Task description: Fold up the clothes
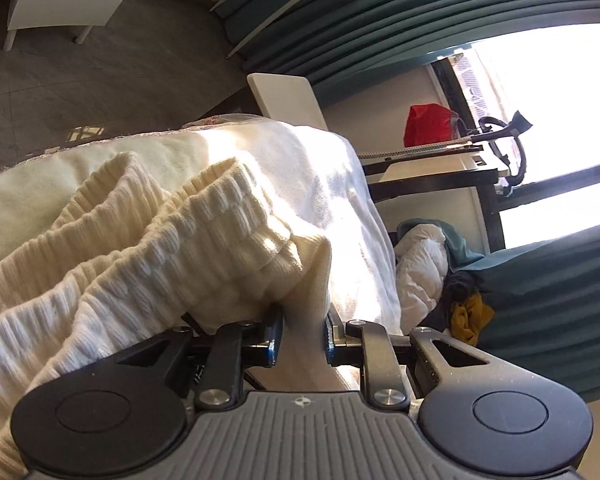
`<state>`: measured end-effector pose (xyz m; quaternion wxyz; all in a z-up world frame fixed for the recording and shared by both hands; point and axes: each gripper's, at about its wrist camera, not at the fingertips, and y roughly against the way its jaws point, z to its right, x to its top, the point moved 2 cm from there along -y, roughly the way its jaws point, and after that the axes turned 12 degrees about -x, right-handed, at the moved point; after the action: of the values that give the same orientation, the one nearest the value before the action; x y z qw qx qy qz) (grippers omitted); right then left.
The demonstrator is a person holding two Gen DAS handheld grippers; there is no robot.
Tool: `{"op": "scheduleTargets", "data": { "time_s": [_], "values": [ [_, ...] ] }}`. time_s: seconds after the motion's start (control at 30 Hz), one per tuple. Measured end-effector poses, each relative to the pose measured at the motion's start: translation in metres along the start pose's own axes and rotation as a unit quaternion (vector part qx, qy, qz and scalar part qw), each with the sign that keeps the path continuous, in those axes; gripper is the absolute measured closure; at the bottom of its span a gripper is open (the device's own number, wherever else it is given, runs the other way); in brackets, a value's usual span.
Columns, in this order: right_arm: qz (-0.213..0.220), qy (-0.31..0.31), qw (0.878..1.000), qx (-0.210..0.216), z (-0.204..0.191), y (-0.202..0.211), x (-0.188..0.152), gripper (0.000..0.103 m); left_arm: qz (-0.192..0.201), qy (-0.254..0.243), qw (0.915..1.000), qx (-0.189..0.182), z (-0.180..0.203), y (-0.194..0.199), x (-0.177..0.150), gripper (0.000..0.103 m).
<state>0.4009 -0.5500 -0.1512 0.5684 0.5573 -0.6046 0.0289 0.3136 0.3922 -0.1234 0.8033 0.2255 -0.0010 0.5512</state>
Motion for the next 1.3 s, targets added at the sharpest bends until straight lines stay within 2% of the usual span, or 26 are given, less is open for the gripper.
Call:
{"op": "scheduleTargets", "data": {
  "time_s": [0.07, 0.1, 0.13, 0.17, 0.2, 0.23, 0.27, 0.3, 0.37, 0.43, 0.5, 0.57, 0.67, 0.7, 0.77, 0.9, 1.07, 1.17, 1.3],
  "values": [
    [-0.002, 0.002, 1.0, 0.006, 0.003, 0.012, 0.004, 0.078, 0.004, -0.017, 0.9998, -0.012, 0.006, 0.013, -0.005, 0.064],
    [0.001, 0.007, 1.0, 0.011, 0.004, 0.021, 0.006, 0.074, 0.01, -0.025, 0.9995, -0.018, 0.01, 0.021, -0.008, 0.053],
    [0.005, 0.012, 1.0, 0.018, 0.005, 0.032, 0.007, 0.066, 0.013, -0.03, 0.9991, -0.027, 0.013, 0.03, -0.017, 0.046],
    [0.009, 0.016, 0.999, 0.026, 0.007, 0.045, 0.008, 0.055, 0.015, -0.035, 0.9987, -0.035, 0.017, 0.039, -0.025, 0.044],
    [0.015, 0.019, 0.999, 0.035, 0.01, 0.059, 0.007, 0.05, 0.018, -0.04, 0.9981, -0.043, 0.02, 0.048, -0.033, 0.042],
    [0.021, 0.023, 0.999, 0.042, 0.014, 0.072, 0.005, 0.039, 0.021, -0.045, 0.9975, -0.051, 0.024, 0.058, -0.042, 0.04],
    [0.027, 0.026, 0.998, 0.05, 0.018, 0.086, 0.003, 0.036, 0.024, -0.049, 0.9968, -0.059, 0.027, 0.067, -0.05, 0.033],
    [0.03, 0.021, 0.998, 0.059, 0.025, 0.099, 0.0, 0.035, 0.03, -0.049, 0.9961, -0.067, 0.029, 0.076, -0.059, 0.028],
    [0.029, -0.007, 0.997, 0.076, 0.043, 0.124, -0.008, 0.032, 0.043, -0.043, 0.9948, -0.083, 0.029, 0.094, -0.079, 0.026],
    [0.018, -0.054, 0.994, 0.091, 0.067, 0.143, -0.017, 0.032, 0.048, -0.026, 0.9959, -0.072, 0.024, 0.107, -0.096, 0.024],
    [-0.003, -0.124, 0.987, 0.102, 0.096, 0.158, -0.029, 0.031, 0.045, -0.016, 0.9986, -0.022, 0.014, 0.118, -0.112, 0.024],
    [-0.024, -0.177, 0.98, 0.093, 0.122, 0.167, -0.043, 0.03, 0.027, -0.02, 0.9994, -0.002, 0.006, 0.123, -0.124, 0.024],
    [-0.045, -0.22, 0.97, 0.093, 0.154, 0.177, -0.062, 0.03, 0.007, -0.023, 0.9997, 0.0, 0.0, 0.131, -0.137, 0.023],
    [-0.06, -0.225, 0.968, 0.094, 0.161, 0.177, -0.066, 0.03, 0.005, -0.023, 0.9997, -0.002, -0.002, 0.132, -0.139, 0.023],
    [-0.081, -0.227, 0.965, 0.105, 0.169, 0.176, -0.07, 0.03, -0.003, 0.015, 0.9997, -0.018, -0.013, 0.129, -0.141, 0.023],
    [-0.09, -0.228, 0.961, 0.128, 0.166, 0.165, -0.069, 0.03, 0.004, 0.062, 0.9975, -0.034, -0.037, 0.119, -0.139, 0.025],
    [-0.108, -0.216, 0.962, 0.13, 0.158, 0.126, -0.076, 0.03, 0.024, 0.079, 0.9954, -0.049, -0.059, 0.094, -0.124, 0.03],
    [-0.118, -0.208, 0.962, 0.13, 0.153, 0.097, -0.08, 0.03, 0.025, 0.062, 0.9967, -0.047, -0.06, 0.076, -0.116, 0.034],
    [-0.09, -0.201, 0.966, 0.136, 0.145, 0.075, -0.083, 0.031, 0.019, -0.013, 0.9997, -0.009, -0.043, 0.053, -0.11, 0.04]
  ]
}}
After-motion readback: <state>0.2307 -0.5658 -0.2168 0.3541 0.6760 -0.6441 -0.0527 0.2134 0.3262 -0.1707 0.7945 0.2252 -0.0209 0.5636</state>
